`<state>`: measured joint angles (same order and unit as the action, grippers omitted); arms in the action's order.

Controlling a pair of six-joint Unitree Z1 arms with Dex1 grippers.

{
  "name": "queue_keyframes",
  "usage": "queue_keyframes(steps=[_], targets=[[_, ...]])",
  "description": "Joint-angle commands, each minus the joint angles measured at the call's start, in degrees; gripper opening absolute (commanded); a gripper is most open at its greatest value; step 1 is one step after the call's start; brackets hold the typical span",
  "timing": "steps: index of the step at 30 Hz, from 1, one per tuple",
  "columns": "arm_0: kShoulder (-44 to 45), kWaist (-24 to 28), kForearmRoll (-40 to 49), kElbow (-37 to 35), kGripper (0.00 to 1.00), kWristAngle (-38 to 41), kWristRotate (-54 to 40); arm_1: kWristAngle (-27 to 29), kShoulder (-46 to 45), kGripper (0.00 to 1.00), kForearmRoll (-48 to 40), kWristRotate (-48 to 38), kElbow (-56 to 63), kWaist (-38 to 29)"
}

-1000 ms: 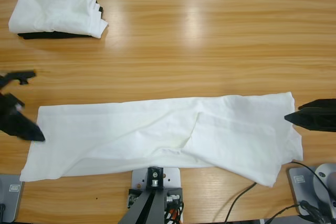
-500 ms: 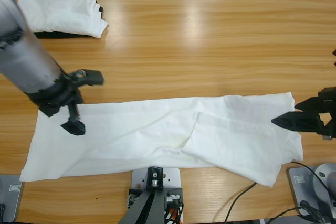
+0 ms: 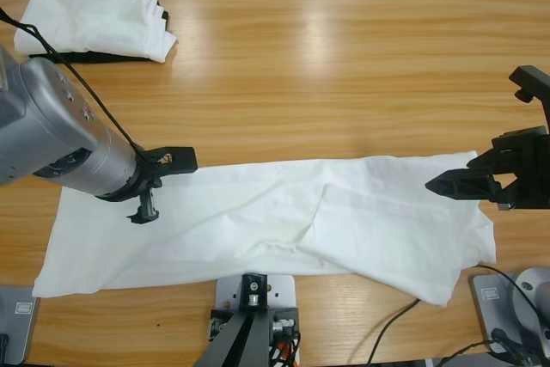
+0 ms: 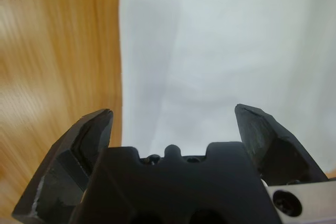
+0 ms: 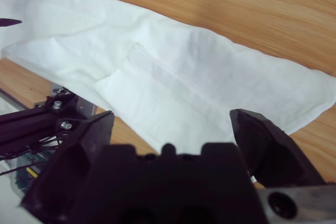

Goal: Fold clothes

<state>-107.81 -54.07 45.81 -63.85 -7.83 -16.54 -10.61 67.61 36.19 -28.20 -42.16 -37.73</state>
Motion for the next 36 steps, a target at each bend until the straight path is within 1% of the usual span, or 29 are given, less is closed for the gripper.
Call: queue_keyframes(steps=[1,4,7,12,19,23,25,27,34,36], targets=[[4.17,-5.52,-3.20,5.29,0.913,-0.78,0.78,0.68,0.42,0.890,0.65,0.32,0.15,-0.59],[5.99,-7.59,-3.13,6.38,0.913,-0.78,2.13,0.68,0.52,0.890,0.64,0.04,0.64,-0.59],[4.38,-7.63,-4.67,7.67,0.913,-0.70,2.24,0.68,-0.20,0.890,0.83,-0.17,0.95,-0.59],[1.27,-7.63,-7.01,7.63,0.918,0.38,1.80,0.77,-1.16,0.890,1.51,-0.19,0.94,-0.59],[-3.57,-7.63,-6.96,6.95,0.913,4.89,-0.63,1.08,-0.85,0.890,1.43,-0.47,0.85,-0.50],[-7.86,-7.17,-5.25,5.20,0.913,4.05,-1.65,1.12,-1.01,0.890,1.50,-0.63,0.73,-0.50],[-9.18,-5.77,-5.20,4.87,0.913,4.05,-1.83,1.12,-0.88,0.889,1.51,-0.63,0.69,-0.50],[-10.06,-3.31,-5.20,4.54,0.913,4.03,-2.16,1.19,-0.81,0.887,1.51,-0.63,0.67,-0.50],[-11.90,9.11,-4.13,1.34,0.913,2.38,-3.72,1.15,0.54,0.886,1.44,-0.63,0.62,-0.50],[-12.60,11.53,-3.83,0.07,0.913,2.38,-4.25,1.03,1.49,0.886,1.43,-0.63,0.37,-0.50]])
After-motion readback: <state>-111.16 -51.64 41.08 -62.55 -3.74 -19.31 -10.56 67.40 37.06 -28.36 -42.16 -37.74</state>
